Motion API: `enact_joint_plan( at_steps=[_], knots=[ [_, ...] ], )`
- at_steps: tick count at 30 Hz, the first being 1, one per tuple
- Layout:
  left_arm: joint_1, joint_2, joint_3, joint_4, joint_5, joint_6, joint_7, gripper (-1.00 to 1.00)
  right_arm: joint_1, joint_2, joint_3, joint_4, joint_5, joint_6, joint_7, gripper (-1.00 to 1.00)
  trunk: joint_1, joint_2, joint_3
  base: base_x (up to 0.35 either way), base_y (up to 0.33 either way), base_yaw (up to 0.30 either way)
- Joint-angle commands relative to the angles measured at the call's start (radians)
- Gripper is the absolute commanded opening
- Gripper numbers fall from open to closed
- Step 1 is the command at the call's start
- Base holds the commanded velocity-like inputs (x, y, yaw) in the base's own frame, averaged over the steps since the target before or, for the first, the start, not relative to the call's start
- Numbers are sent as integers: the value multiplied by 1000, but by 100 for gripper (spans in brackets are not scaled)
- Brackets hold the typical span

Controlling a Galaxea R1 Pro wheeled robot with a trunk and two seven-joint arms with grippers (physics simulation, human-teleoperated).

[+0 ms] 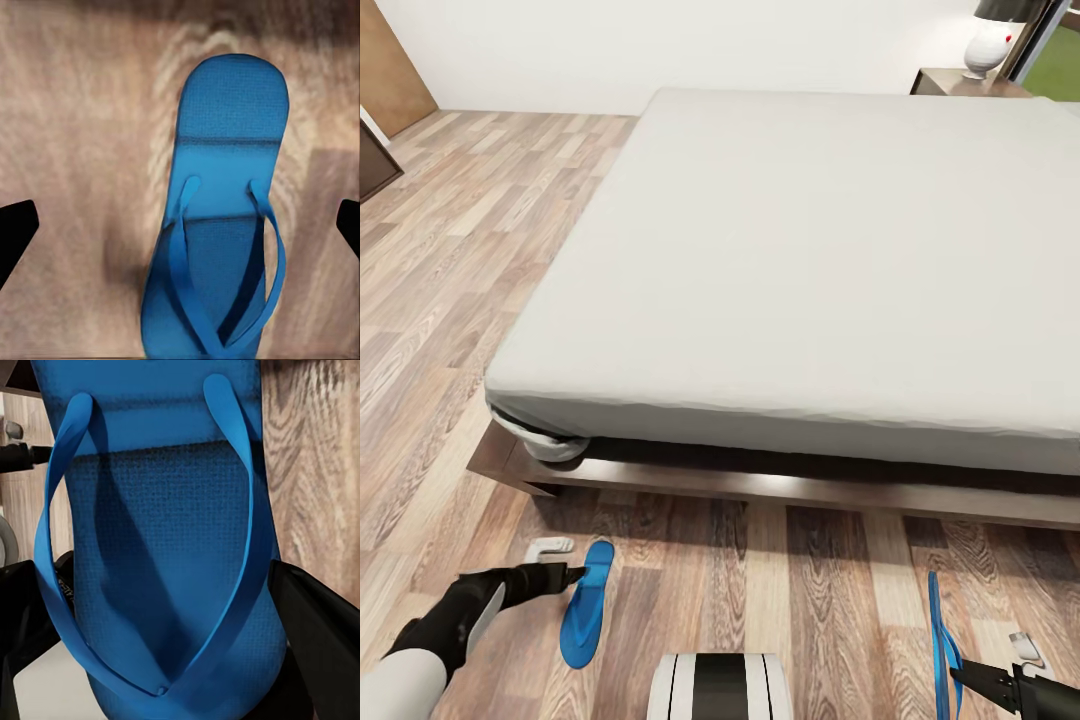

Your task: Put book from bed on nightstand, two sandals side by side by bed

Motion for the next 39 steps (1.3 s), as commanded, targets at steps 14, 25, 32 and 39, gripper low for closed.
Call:
enact_joint_plan(
  at_steps=[14,25,32,39],
  knots=[
    [13,103,33,199,0,-105,-510,100,0,0,-5,0,5,-7,2,-100,0,0,-1,0,0,0],
    [14,107,79,284,1,-264,-532,100,0,1,-5,0,6,-7,2,-100,0,0,-1,0,215,0],
    [14,107,79,285,1,-264,-532,100,0,1,-5,0,6,-7,2,-100,0,0,-1,0,317,0],
    [14,106,79,285,0,-264,-532,100,0,1,-5,0,6,-7,2,-100,0,0,-1,0,318,0]
  ],
)
